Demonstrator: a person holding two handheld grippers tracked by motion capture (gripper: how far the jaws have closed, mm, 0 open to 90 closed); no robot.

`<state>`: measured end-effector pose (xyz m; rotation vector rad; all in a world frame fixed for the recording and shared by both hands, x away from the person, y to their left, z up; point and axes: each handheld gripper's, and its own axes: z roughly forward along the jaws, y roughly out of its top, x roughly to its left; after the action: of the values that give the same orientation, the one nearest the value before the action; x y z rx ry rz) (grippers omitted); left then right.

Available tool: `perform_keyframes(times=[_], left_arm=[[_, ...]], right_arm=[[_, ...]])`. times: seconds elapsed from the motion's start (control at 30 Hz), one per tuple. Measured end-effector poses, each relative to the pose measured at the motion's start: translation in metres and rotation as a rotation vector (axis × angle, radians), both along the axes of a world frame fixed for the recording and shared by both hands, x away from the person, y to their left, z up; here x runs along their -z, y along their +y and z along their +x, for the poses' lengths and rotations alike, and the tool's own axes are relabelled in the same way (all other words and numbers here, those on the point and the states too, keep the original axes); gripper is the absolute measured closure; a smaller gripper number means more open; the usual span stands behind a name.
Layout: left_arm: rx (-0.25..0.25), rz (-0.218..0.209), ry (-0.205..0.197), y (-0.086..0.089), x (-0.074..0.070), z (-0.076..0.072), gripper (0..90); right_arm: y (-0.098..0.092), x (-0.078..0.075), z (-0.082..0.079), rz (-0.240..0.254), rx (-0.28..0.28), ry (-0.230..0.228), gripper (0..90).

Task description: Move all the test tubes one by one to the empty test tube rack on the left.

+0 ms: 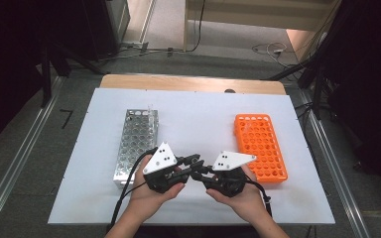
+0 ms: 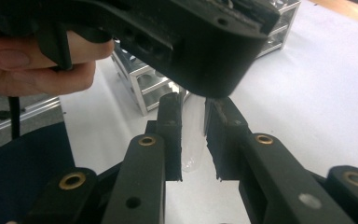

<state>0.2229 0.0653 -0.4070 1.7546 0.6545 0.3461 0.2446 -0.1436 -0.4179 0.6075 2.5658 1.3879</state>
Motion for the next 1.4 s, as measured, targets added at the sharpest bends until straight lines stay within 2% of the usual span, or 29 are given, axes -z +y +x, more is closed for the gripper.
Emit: perform_keyframes(times=[0.13, 0.27, 0.37, 0.53, 0.63, 0.7, 0.87, 0.9, 1.2, 1.4], left_arm=[[-0.023, -0.005, -0.007, 0.006, -0.002, 0.002, 75.6], [-0.056, -0.013, -0.007, 0.014, -0.004, 0.007, 75.6], [-0.081, -0.023, -0.011, 0.021, -0.007, 0.011, 75.6], [-0.121, -0.033, -0.026, 0.033, -0.012, 0.018, 75.7], [-0.145, -0.038, -0.035, 0.040, -0.015, 0.022, 75.7], [-0.160, -0.026, -0.041, 0.045, -0.017, 0.026, 75.7], [-0.203, -0.039, -0.044, 0.058, -0.019, 0.033, 75.7], [-0.212, -0.040, -0.044, 0.061, -0.019, 0.034, 75.7], [-0.285, -0.049, -0.050, 0.083, -0.018, 0.045, 75.7], [-0.349, -0.049, -0.053, 0.096, -0.014, 0.054, 75.7]], right_arm=[[-0.002, -0.001, 0.001, 0.011, 0.008, 0.003, 59.4], [-0.006, -0.002, 0.003, 0.026, 0.015, -0.015, 50.3], [-0.011, -0.003, 0.006, 0.035, 0.051, -0.017, 39.0], [-0.023, -0.006, 0.013, 0.058, 0.112, -0.031, 27.8], [-0.031, -0.007, 0.016, 0.068, 0.143, -0.035, 24.6], [-0.035, -0.008, 0.018, 0.070, 0.161, -0.037, 22.0], [-0.048, -0.009, 0.023, 0.082, 0.207, -0.038, 18.6], [-0.051, -0.009, 0.024, 0.080, 0.203, -0.036, 14.1], [-0.075, -0.007, 0.033, 0.104, 0.218, -0.043, 0.0], [-0.090, -0.004, 0.039, 0.101, 0.252, -0.039, 0.0]])
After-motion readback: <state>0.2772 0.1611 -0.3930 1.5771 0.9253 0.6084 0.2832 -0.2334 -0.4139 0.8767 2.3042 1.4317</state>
